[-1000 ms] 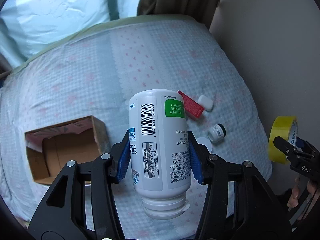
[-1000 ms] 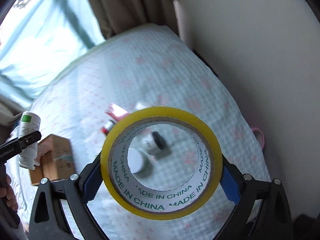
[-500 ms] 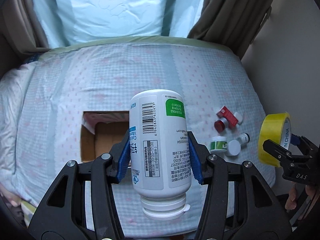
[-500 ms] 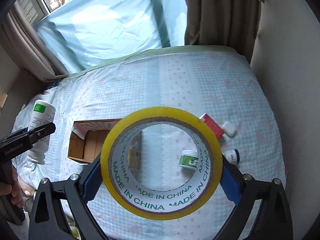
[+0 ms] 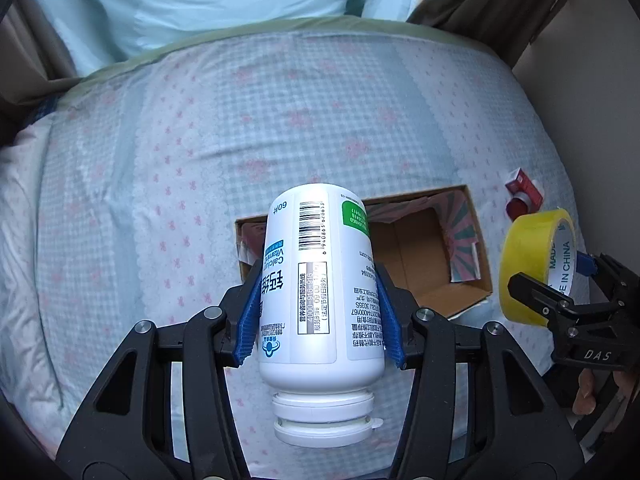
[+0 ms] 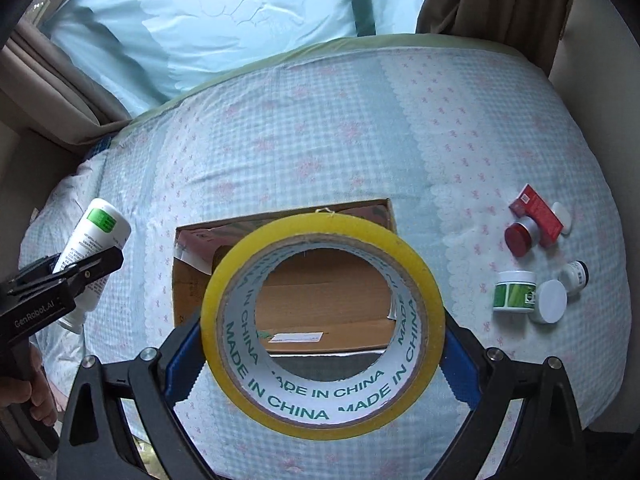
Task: Organize rigid objects
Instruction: 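Carry the bottle and tape roll to the box and release both inside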
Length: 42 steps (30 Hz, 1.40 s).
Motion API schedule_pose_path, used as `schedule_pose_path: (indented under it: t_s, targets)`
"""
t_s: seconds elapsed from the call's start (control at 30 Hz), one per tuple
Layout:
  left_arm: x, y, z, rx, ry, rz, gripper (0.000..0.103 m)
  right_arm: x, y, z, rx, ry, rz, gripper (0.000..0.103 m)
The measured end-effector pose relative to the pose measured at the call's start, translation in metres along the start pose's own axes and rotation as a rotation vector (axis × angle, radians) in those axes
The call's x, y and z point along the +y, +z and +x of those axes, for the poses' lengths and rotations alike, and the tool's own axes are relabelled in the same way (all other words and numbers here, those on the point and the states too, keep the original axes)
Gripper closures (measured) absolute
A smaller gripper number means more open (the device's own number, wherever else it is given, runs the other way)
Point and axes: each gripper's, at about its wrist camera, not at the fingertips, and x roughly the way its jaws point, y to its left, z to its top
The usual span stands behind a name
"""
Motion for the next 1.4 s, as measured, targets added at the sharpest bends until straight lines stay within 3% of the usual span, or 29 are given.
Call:
schedule_pose_path:
  t_s: [0.3, 0.53, 0.73, 0.77, 0.8, 0.93, 1.2, 1.4]
  targets:
    - [-0.014, -0.003, 0.129, 0.127, -0.044, 0.137, 0.056, 0.021, 0.006, 0.126, 0.102, -0.104, -0.233, 0.005]
    - [-0.027, -0.014, 0.176, 0.177, -0.034, 0.214, 0.056, 0.021, -0.004, 0.164, 0.154, -0.091, -0.317, 0.005]
    - [-0.029, -0.009, 0.180, 0.171, 0.005, 0.251, 0.054, 0.029, -0.004, 0.175, 0.158, -0.091, -0.408, 0.004]
    - [-0.028, -0.007, 0.178, 0.163, 0.004, 0.250, 0.037, 0.030, -0.005, 0.177, 0.176, -0.089, -0.423, 0.004]
    - [-0.027, -0.005, 0.174, 0.151, 0.000, 0.246, 0.002, 0.030, -0.006, 0.179, 0.197, -0.084, -0.440, 0.004]
    - [-0.028, -0.001, 0.166, 0.122, 0.010, 0.265, 0.000, 0.032, -0.010, 0.167, 0.101, -0.087, -0.497, 0.000]
    - [-0.020, 0.000, 0.162, 0.143, 0.027, 0.250, 0.000, 0.030, -0.017, 0.165, 0.155, -0.084, -0.466, 0.000]
    - [-0.023, -0.006, 0.136, 0.133, 0.023, 0.239, 0.000, 0.026, -0.025, 0.144, 0.163, -0.097, -0.423, 0.000]
